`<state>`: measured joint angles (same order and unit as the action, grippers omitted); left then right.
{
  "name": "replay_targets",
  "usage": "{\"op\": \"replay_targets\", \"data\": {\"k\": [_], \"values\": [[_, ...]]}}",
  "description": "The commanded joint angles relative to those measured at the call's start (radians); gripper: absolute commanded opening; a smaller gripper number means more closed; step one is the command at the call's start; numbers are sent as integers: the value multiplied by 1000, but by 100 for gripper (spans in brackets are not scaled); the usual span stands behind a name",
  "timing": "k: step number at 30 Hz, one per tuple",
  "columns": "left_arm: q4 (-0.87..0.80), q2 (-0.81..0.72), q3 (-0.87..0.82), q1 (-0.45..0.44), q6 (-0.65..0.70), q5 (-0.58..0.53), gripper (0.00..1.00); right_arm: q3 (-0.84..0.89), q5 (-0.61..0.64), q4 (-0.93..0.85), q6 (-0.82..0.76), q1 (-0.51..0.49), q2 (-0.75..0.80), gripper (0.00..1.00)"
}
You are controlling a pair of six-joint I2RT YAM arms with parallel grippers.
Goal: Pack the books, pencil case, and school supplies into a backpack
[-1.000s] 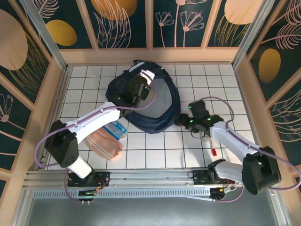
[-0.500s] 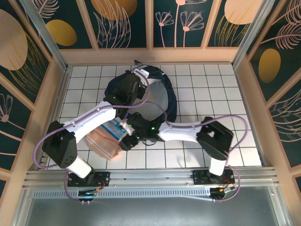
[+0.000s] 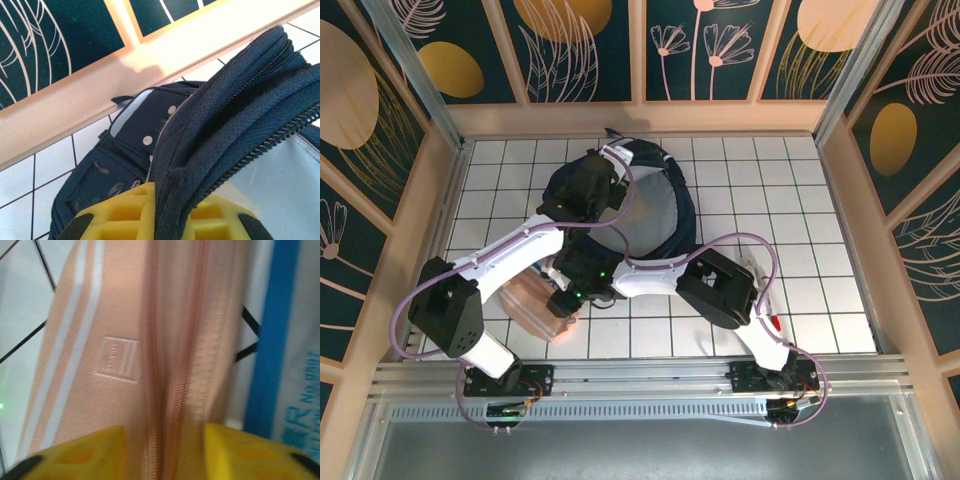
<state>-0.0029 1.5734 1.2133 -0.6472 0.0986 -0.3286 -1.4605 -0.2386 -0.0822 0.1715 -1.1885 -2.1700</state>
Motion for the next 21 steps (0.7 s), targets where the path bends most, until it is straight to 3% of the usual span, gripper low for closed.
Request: {"op": "replay_targets", "data": {"k": [1,5,16,21], "values": [[91,-33,-4,21,-20,0,0,39,48,-72,-6,-15,16,26],[87,-38,-4,23,-24,-6,0,175,72,10,46,-17,173,1],[87,-18,7,25,-19,14,0,476,159,62,103,-20,603,0],[-3,-16,68,25,-67,10,0,607,336,-23,208,9,855,0]]}}
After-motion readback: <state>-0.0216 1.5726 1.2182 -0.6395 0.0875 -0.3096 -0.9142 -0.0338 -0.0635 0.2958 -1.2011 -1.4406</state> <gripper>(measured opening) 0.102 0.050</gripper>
